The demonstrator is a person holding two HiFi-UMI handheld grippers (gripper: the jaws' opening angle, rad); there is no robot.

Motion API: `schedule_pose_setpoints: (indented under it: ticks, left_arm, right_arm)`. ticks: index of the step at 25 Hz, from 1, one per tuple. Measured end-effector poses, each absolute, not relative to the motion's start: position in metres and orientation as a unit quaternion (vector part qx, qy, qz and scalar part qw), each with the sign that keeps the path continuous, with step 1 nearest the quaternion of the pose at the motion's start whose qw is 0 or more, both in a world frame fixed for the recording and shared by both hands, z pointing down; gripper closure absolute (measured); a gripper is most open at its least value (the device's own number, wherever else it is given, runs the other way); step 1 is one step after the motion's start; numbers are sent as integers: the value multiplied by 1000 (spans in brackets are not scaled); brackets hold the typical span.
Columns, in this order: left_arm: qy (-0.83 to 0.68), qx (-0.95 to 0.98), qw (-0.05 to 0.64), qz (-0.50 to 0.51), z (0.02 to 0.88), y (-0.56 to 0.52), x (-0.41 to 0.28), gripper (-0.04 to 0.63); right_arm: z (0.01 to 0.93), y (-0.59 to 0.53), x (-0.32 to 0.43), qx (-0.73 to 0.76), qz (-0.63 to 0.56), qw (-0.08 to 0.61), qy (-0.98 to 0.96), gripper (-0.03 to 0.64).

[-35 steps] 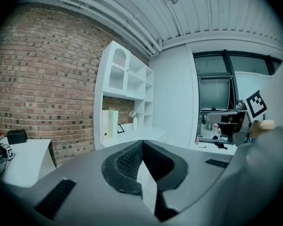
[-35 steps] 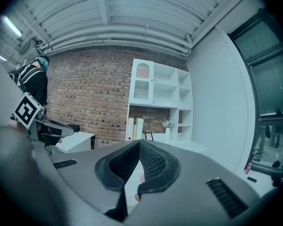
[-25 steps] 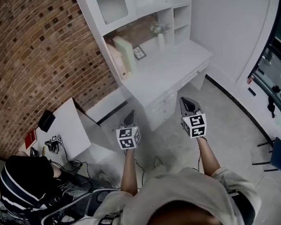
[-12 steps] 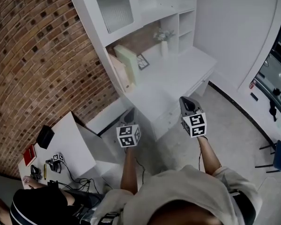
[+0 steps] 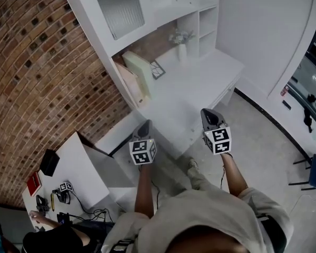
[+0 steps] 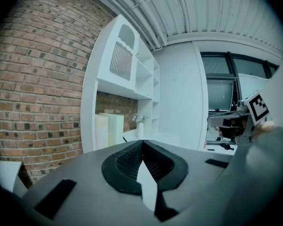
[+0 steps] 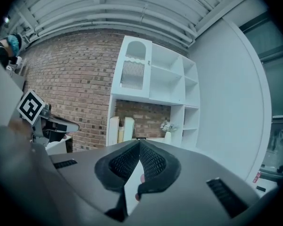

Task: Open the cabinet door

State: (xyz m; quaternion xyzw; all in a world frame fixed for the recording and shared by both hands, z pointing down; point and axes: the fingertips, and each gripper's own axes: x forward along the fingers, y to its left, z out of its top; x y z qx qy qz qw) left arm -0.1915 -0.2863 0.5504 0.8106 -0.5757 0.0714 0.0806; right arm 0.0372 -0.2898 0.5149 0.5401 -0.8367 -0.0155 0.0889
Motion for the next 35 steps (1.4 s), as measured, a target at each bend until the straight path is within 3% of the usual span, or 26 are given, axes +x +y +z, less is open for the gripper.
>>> schedule_pose_setpoints:
  ticks: [23, 35]
  left_arm:
    - [-625, 774, 69, 76, 523, -470, -199, 569]
    - [-629, 771, 63, 80, 519, -515, -211, 569]
  right_arm:
    - [497, -506, 30, 493, -14, 61, -868, 604]
    - [492, -557, 6, 473, -24, 67, -878, 604]
